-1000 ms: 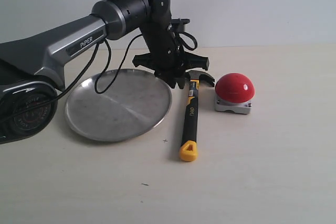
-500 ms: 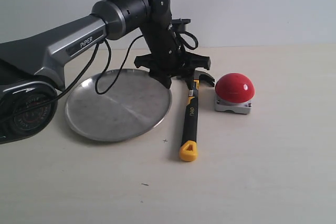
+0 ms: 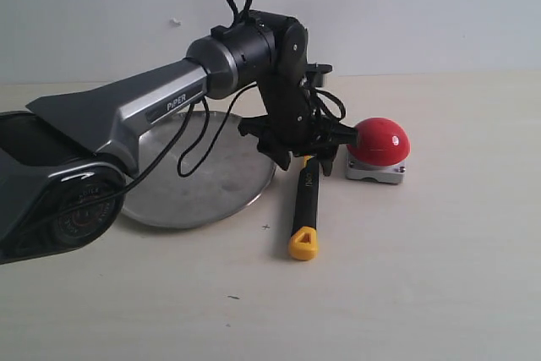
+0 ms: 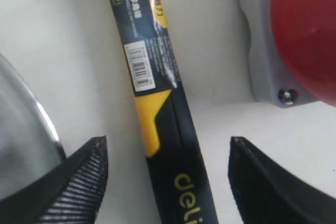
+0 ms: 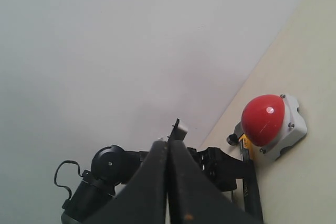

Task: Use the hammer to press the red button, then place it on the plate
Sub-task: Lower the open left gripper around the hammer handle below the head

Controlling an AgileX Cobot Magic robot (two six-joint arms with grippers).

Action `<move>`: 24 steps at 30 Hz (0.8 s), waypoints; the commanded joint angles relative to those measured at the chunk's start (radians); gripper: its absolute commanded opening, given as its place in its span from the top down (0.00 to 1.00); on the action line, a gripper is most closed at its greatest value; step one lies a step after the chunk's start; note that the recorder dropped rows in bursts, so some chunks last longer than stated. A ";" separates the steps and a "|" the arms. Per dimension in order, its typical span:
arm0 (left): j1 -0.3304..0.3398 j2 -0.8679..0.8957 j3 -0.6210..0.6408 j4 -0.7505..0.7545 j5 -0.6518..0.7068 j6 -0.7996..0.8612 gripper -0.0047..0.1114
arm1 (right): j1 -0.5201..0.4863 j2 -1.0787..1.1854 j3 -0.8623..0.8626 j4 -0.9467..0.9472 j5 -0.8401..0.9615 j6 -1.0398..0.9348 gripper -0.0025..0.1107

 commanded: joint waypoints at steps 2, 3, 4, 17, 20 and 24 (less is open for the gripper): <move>-0.002 0.016 -0.008 0.005 -0.014 -0.008 0.41 | 0.001 -0.005 0.005 -0.002 -0.006 -0.003 0.98; -0.002 0.018 -0.008 0.005 -0.013 -0.008 0.41 | 0.001 -0.005 0.005 -0.002 -0.006 -0.003 0.98; -0.002 0.020 -0.008 0.005 -0.014 -0.008 0.41 | 0.001 -0.005 0.005 -0.002 -0.006 -0.003 0.98; -0.002 0.025 -0.008 0.003 -0.029 -0.026 0.43 | 0.001 -0.005 0.005 -0.002 -0.006 -0.003 0.98; -0.007 0.025 -0.008 0.001 -0.063 -0.030 0.43 | 0.001 -0.005 0.005 -0.002 -0.006 -0.003 0.98; -0.011 0.027 -0.008 0.001 -0.070 -0.030 0.43 | 0.001 -0.005 0.005 -0.002 -0.006 -0.003 0.98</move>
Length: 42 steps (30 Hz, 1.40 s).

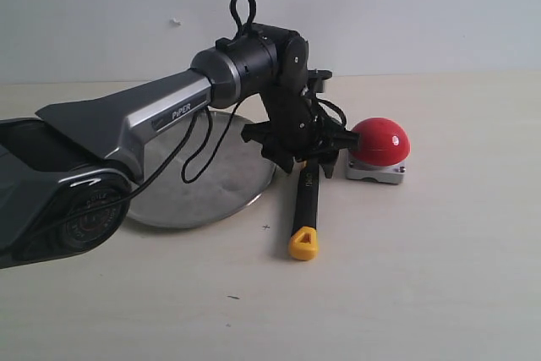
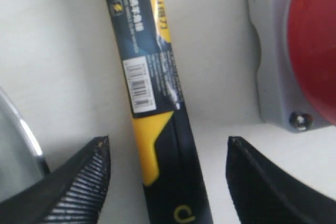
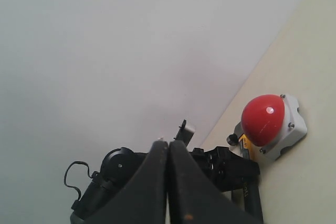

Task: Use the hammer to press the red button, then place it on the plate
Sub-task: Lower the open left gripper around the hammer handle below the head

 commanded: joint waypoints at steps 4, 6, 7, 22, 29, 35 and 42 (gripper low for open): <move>-0.009 0.002 -0.008 0.001 -0.014 -0.011 0.43 | 0.001 -0.005 0.005 -0.002 -0.006 -0.003 0.98; -0.009 0.006 -0.008 0.001 -0.012 -0.020 0.43 | 0.001 -0.005 0.005 -0.002 -0.006 -0.003 0.98; -0.009 0.011 -0.008 0.003 -0.010 -0.023 0.43 | 0.001 -0.005 0.005 -0.002 -0.006 -0.003 0.98; -0.009 0.017 -0.008 0.026 -0.009 -0.030 0.58 | 0.001 -0.005 0.005 -0.002 -0.006 -0.003 0.98; -0.009 0.017 -0.008 0.022 -0.005 -0.030 0.60 | 0.001 -0.005 0.005 -0.002 -0.006 -0.003 0.98; -0.009 0.017 -0.008 -0.010 -0.010 -0.030 0.60 | 0.001 -0.005 0.005 -0.002 -0.006 -0.003 0.98; -0.009 0.017 -0.008 -0.045 -0.027 -0.052 0.60 | 0.001 -0.005 0.005 -0.002 -0.006 -0.003 0.98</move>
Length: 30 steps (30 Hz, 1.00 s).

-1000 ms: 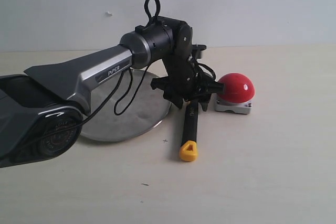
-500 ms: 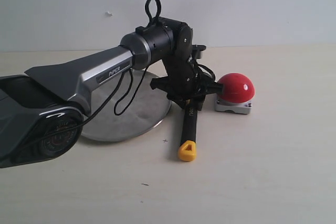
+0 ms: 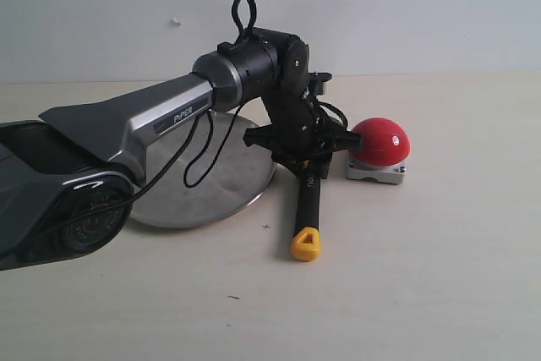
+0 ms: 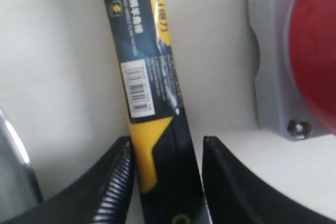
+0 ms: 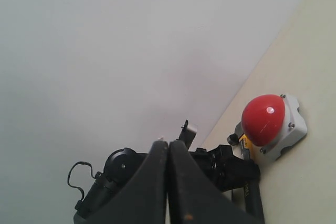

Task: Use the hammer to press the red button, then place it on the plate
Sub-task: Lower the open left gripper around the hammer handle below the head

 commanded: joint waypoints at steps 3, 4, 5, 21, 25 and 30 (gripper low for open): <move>-0.003 0.007 -0.004 -0.024 -0.009 -0.062 0.60 | 0.001 -0.005 0.005 -0.002 -0.006 -0.003 0.98; -0.001 0.007 -0.004 -0.024 -0.009 -0.065 0.60 | 0.001 -0.005 0.005 -0.002 -0.006 -0.003 0.98; -0.001 0.007 -0.004 -0.024 -0.007 -0.067 0.60 | 0.001 -0.005 0.005 -0.002 -0.006 -0.003 0.98; -0.001 0.007 -0.004 -0.022 0.014 -0.146 0.96 | 0.001 -0.005 0.005 -0.002 -0.006 -0.003 0.98; -0.001 0.007 -0.004 -0.008 0.044 -0.189 0.96 | 0.001 -0.005 0.005 -0.002 -0.006 -0.003 0.98; -0.001 0.007 -0.004 -0.008 0.080 -0.202 0.96 | 0.001 -0.005 0.005 -0.002 -0.006 -0.003 0.98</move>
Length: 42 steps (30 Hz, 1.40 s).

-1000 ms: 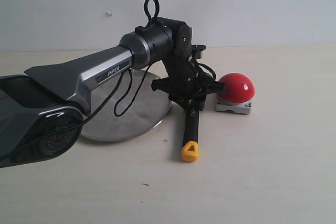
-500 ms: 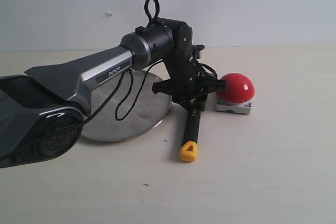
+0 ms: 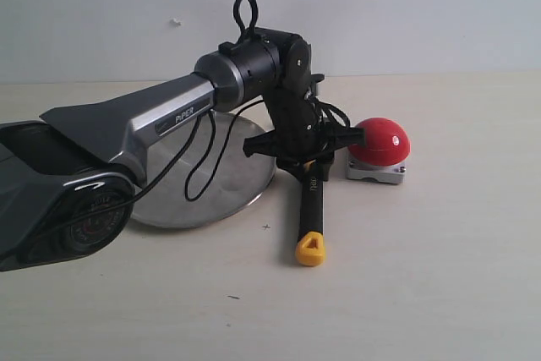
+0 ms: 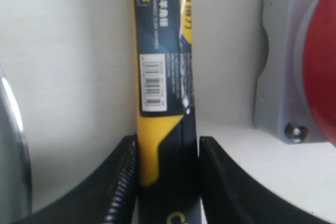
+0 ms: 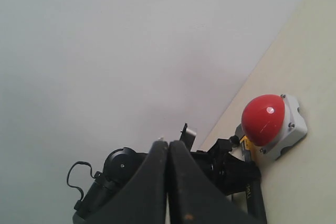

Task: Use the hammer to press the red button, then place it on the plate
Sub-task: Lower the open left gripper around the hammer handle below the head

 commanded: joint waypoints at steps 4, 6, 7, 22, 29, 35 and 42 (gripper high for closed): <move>-0.002 0.007 -0.001 0.012 0.073 -0.025 0.96 | 0.001 -0.005 0.005 -0.002 -0.006 -0.003 0.98; -0.004 0.007 -0.001 0.012 0.073 -0.025 0.96 | 0.001 -0.005 0.005 -0.002 -0.006 -0.003 0.98; -0.004 0.007 -0.001 0.010 0.073 -0.025 0.96 | 0.001 -0.005 0.005 -0.002 -0.006 -0.003 0.98; -0.004 0.007 -0.001 -0.005 0.073 -0.023 0.96 | 0.001 -0.005 0.005 -0.002 -0.006 -0.003 0.98; -0.006 0.007 0.007 -0.007 0.073 -0.014 0.96 | 0.001 -0.005 0.005 -0.002 -0.006 -0.003 0.98; -0.013 0.007 0.032 -0.006 0.073 -0.011 0.96 | 0.001 -0.005 0.005 -0.002 -0.006 -0.003 0.98; -0.013 0.007 0.031 0.009 0.073 -0.008 0.96 | 0.001 -0.005 0.005 -0.002 -0.006 -0.003 0.98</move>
